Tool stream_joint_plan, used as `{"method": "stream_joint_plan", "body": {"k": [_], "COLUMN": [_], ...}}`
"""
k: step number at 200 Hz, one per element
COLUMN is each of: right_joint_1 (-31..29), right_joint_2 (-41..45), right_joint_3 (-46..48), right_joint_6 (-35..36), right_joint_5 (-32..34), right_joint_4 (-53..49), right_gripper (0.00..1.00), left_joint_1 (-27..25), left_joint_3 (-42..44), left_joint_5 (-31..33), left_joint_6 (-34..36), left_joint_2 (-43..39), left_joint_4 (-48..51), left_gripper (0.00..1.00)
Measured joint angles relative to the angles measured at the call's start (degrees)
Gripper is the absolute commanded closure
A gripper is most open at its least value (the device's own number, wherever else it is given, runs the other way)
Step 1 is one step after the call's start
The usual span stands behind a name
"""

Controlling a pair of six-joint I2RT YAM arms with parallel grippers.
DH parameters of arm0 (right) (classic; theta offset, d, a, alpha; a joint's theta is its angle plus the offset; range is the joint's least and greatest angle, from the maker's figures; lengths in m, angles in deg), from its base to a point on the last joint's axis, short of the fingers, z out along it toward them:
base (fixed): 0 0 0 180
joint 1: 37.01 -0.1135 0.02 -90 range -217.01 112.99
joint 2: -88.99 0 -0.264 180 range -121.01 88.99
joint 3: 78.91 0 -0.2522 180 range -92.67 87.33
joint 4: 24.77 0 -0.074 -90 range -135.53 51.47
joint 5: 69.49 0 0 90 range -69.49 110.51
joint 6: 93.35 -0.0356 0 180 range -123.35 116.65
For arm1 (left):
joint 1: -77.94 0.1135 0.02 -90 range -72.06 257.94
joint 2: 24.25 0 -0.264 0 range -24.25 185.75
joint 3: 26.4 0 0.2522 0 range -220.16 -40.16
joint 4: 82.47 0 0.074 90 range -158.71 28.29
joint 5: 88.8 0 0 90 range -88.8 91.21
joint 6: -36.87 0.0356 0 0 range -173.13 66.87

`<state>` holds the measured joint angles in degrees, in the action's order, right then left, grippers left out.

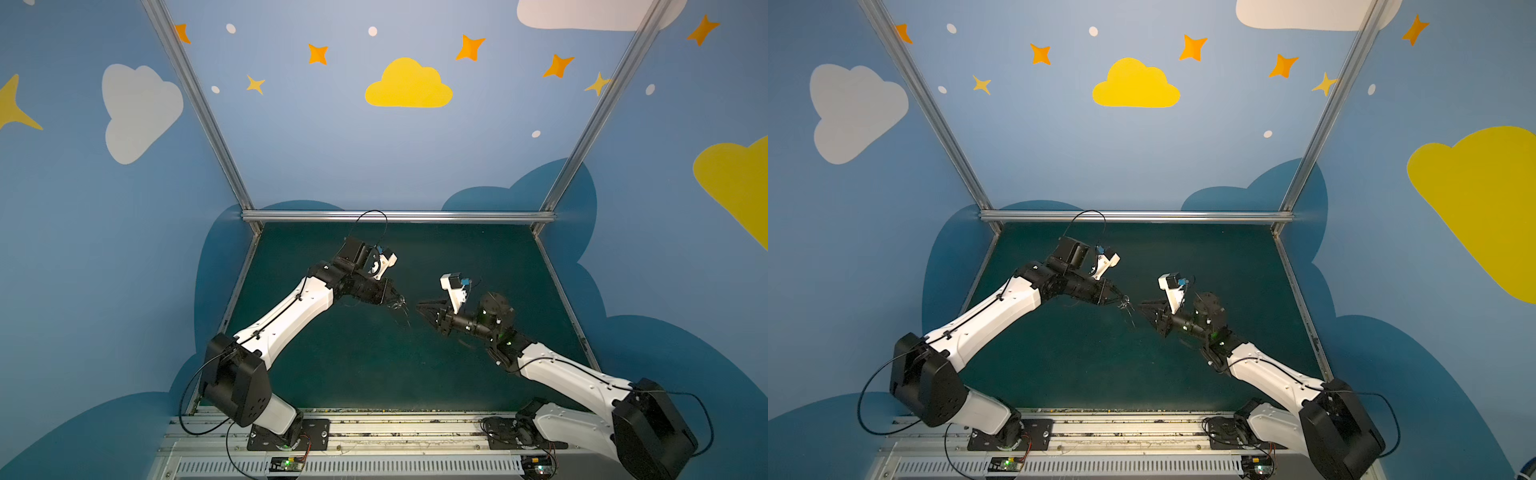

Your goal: Put the keys on the keyring

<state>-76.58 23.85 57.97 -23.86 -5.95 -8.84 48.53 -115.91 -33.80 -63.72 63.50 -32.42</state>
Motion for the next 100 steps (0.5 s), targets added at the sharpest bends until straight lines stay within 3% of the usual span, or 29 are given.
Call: {"method": "stream_joint_plan", "body": {"k": [60, 100], "right_joint_1": [-7.87, -9.92], "right_joint_2": [-2.14, -5.99], "right_joint_3": [-3.28, -4.24], "right_joint_6": [4.33, 4.11], "right_joint_5": [3.08, 8.98], "right_joint_4": [-6.05, -4.83], "right_gripper": [0.73, 0.66], "left_joint_1": [-1.53, -2.38], "left_joint_3": [-4.39, -4.81], "left_joint_5": [4.11, 5.16], "left_joint_6": [-5.42, -8.44], "left_joint_2": [0.44, 0.44], "left_joint_4": [4.48, 4.59], "left_gripper": [0.96, 0.96]}}
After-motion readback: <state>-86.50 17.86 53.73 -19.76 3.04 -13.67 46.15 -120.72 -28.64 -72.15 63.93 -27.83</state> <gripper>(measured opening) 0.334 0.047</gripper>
